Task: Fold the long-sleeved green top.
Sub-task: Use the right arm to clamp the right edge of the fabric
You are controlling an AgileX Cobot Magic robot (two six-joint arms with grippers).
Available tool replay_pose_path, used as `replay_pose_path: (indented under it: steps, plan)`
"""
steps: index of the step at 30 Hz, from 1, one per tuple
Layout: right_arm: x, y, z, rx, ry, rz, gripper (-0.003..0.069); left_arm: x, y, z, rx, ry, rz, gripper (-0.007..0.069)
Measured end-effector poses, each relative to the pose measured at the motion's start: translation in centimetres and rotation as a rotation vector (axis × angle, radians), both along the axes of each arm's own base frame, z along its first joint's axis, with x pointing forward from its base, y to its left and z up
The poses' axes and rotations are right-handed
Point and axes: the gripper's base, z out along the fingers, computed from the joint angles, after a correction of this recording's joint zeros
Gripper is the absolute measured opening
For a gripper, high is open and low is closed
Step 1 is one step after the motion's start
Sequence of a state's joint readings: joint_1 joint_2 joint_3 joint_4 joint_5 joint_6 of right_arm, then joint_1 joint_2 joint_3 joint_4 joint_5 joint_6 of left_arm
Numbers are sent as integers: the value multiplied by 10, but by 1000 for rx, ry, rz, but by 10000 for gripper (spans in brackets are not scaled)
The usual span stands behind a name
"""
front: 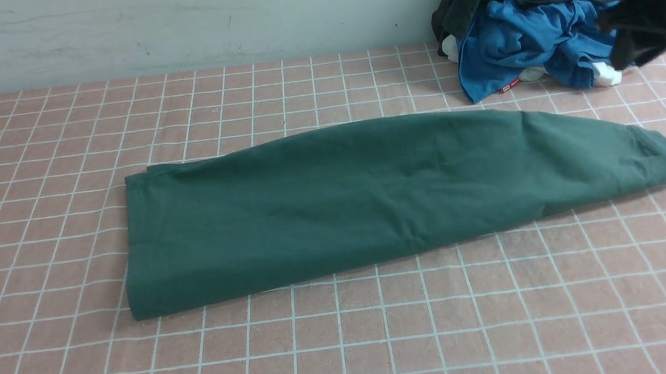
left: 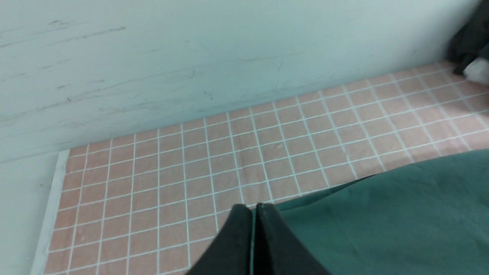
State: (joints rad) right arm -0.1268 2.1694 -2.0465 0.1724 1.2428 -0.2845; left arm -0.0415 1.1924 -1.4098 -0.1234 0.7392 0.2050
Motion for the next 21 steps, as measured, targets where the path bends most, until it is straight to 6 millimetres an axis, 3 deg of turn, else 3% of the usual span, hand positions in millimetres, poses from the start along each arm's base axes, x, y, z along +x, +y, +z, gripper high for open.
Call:
replay_pose_path:
  steps: [1, 2, 3, 4, 5, 6, 7, 12, 13, 15, 17, 21]
  plan:
    - [-1, -2, -1, -2, 4, -3, 235, -3, 0, -1, -3, -11, 1, -6]
    - [-4, -16, -13, -7, 35, -31, 272, -29, 1, -15, -13, -32, 5, -8]
    - [-4, -18, -14, -7, 40, -34, 279, -31, 1, -17, -13, -33, 6, -8]
    - [-6, -30, -24, -6, 45, -64, 343, -46, 2, -37, -13, -10, 9, -8]
    - [-7, -31, -27, -5, 49, -67, 351, -53, 2, -36, -15, -22, 9, -8]
    - [-7, -41, -36, -6, 44, -91, 428, -63, 3, -61, -12, 42, 8, -8]
    - [-6, -44, -43, -8, 44, -102, 469, -70, 3, -73, -11, 74, 6, -8]
    - [0, -49, -86, 27, 104, -185, 586, -79, 3, -124, 22, 304, -13, -8]
    - [0, -49, -88, 34, 108, -194, 588, -80, 3, -128, 24, 322, -14, -8]
    - [3, -47, -112, 77, 155, -227, 570, -82, 4, -141, 52, 402, -16, -8]
    - [4, -47, -117, 86, 162, -235, 538, -82, 5, -144, 67, 419, -15, -8]
    - [4, -48, -118, 93, 167, -231, 353, -80, 6, -144, 87, 393, -9, -8]
